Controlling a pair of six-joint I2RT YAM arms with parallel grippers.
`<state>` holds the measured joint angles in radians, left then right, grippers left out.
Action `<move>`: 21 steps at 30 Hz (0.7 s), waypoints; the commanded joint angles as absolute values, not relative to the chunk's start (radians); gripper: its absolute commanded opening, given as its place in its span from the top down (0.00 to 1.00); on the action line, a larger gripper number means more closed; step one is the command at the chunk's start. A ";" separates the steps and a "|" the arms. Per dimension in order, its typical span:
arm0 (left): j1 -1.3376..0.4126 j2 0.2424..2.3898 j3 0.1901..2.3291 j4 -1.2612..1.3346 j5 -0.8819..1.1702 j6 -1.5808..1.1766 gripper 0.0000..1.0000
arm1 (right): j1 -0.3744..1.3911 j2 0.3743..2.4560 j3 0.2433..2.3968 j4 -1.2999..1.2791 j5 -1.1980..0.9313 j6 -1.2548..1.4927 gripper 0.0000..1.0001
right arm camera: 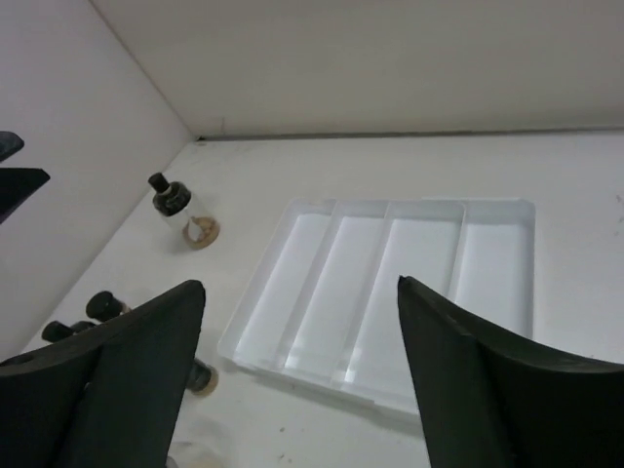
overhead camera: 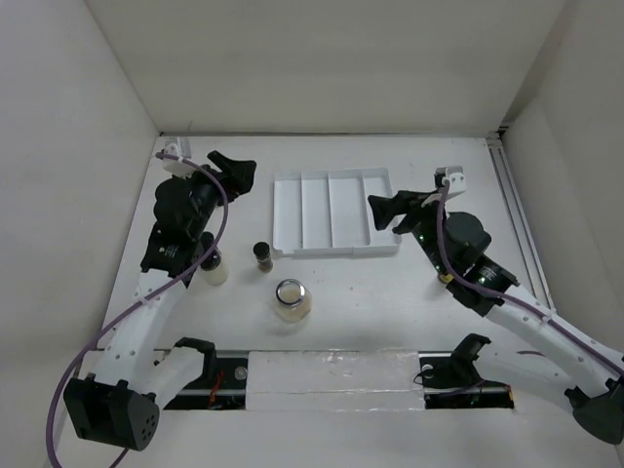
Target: Organize the condiment bottles
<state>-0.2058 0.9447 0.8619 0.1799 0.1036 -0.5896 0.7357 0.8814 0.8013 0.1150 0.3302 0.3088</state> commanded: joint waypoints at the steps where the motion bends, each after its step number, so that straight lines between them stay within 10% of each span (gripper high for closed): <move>1: -0.206 0.972 0.974 0.204 0.083 -0.569 0.21 | 0.735 0.864 0.825 0.183 0.365 0.310 0.12; 3: -0.206 0.999 1.009 0.195 0.037 -0.554 0.31 | 0.735 0.854 0.825 0.173 0.365 0.310 0.10; 5: -0.206 1.066 1.090 0.134 -0.032 -0.537 0.41 | 0.735 0.845 0.825 0.173 0.365 0.310 0.35; 8: -0.206 1.213 1.270 -0.031 -0.116 -0.474 0.89 | 0.735 0.854 0.836 0.154 0.339 0.310 0.71; 14: -0.206 1.575 1.716 -0.401 -0.313 -0.342 0.72 | 0.735 0.885 0.845 0.133 0.308 0.319 0.96; 17: -0.206 1.710 1.841 -0.466 -0.362 -0.301 0.60 | 0.735 0.906 0.836 0.133 0.308 0.328 0.86; 21: -0.161 1.825 1.911 -0.515 -0.391 -0.320 0.57 | 0.735 0.907 0.836 0.133 0.295 0.328 0.36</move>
